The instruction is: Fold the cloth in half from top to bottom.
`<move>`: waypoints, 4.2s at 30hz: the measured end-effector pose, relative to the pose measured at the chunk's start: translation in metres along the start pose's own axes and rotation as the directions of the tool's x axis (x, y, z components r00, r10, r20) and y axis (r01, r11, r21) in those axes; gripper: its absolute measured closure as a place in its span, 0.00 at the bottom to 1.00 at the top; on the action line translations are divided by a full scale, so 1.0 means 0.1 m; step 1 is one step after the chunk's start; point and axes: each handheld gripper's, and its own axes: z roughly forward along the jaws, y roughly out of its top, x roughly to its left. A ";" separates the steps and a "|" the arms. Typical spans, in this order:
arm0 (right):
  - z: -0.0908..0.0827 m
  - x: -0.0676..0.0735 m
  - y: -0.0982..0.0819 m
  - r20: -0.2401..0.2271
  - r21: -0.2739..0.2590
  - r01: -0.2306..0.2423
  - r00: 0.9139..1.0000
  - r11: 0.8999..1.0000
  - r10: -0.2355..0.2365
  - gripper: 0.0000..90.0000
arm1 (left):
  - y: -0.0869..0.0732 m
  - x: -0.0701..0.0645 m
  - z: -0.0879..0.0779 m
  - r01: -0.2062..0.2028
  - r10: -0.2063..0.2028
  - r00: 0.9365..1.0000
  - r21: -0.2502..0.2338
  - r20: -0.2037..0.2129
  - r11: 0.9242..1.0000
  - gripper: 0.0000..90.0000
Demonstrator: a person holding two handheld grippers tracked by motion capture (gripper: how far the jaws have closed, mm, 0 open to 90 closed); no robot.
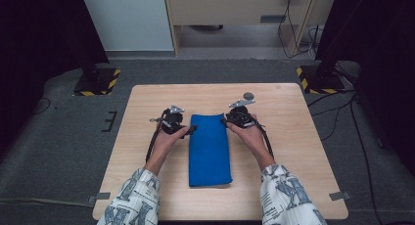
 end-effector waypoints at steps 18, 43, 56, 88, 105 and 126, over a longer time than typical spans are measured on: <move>0.45 -0.14 -0.07 0.056 0.052 -0.091 0.994 0.994 0.088 0.54 | -0.06 0.09 0.22 0.017 -0.016 1.000 0.025 -0.016 1.000 0.37; 0.49 -0.04 -0.08 0.012 0.040 -0.045 0.999 0.998 0.045 0.94 | -0.02 0.07 0.45 0.044 -0.045 0.997 -0.015 -0.061 0.999 0.53; 0.39 -0.01 -0.05 -0.019 0.002 -0.061 0.998 0.998 0.061 0.96 | 0.01 0.00 0.43 0.026 -0.026 1.000 -0.029 0.002 0.999 0.94; -0.26 0.09 0.22 -0.056 -0.147 -0.059 0.997 0.987 0.052 0.96 | 0.32 -0.24 -0.24 -0.060 0.061 0.998 -0.182 0.002 0.981 0.95; -0.42 0.13 0.18 -0.059 -0.171 -0.043 0.998 0.984 0.034 0.96 | 0.38 -0.36 -0.38 -0.084 0.088 0.996 -0.190 0.016 0.978 0.96; -0.52 0.23 0.11 -0.082 -0.174 -0.022 0.997 0.984 0.008 0.96 | 0.28 -0.38 -0.44 -0.084 0.091 0.995 -0.186 0.030 0.979 0.96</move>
